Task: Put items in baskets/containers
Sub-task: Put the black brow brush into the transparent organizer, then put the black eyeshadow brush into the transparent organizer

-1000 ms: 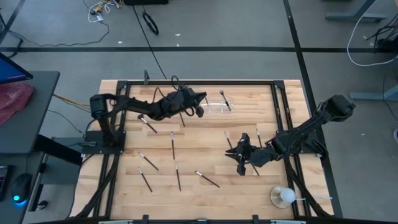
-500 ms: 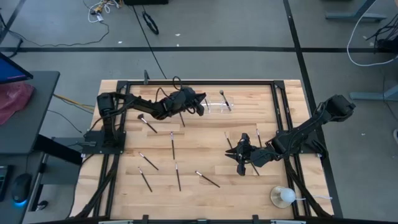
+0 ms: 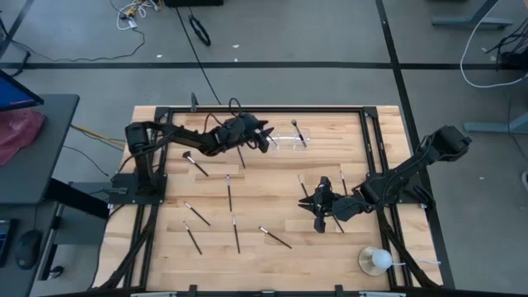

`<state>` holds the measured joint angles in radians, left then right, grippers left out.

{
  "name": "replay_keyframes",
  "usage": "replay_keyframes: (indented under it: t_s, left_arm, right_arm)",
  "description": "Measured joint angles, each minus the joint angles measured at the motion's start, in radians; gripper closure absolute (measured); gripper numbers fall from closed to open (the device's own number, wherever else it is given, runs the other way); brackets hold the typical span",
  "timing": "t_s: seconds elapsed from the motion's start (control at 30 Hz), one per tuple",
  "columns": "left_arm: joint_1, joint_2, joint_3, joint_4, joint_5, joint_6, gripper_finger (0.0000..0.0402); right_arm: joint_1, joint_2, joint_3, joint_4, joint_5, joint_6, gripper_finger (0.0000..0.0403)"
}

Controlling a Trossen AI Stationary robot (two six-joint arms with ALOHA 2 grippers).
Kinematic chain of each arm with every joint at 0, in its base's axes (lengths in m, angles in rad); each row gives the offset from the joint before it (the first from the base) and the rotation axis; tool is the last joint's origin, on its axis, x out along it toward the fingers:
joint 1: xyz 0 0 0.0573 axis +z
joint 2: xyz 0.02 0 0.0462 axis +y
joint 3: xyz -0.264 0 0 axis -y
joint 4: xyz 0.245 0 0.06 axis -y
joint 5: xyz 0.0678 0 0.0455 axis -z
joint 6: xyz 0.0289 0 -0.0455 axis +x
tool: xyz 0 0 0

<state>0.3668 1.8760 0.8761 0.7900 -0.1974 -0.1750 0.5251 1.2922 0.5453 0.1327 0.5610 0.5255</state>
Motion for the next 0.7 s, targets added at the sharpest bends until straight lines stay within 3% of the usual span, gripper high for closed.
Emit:
replay_keyframes:
  t_s: [0.33, 0.5, 0.6, 0.7]
  left_arm:
    - [-0.037, -0.249, 0.003, -0.201, -0.009, 0.162, 0.0194]
    - [-0.137, -0.387, 0.004, -0.438, -0.009, 0.208, 0.0205]
    - [-0.225, -0.413, 0.002, -0.562, -0.032, 0.204, 0.0212]
    - [-0.323, -0.409, -0.022, -0.583, -0.079, 0.180, 0.0217]
  right_arm:
    - [-0.016, 0.000, 0.000, 0.002, 0.016, -0.002, 0.0341]
    - [-0.018, 0.000, 0.000, 0.004, -0.005, -0.044, 0.0341]
    - [-0.020, 0.000, 0.001, 0.014, -0.006, 0.010, 0.0341]
    - [-0.038, 0.000, 0.001, -0.005, 0.017, 0.074, 0.0338]
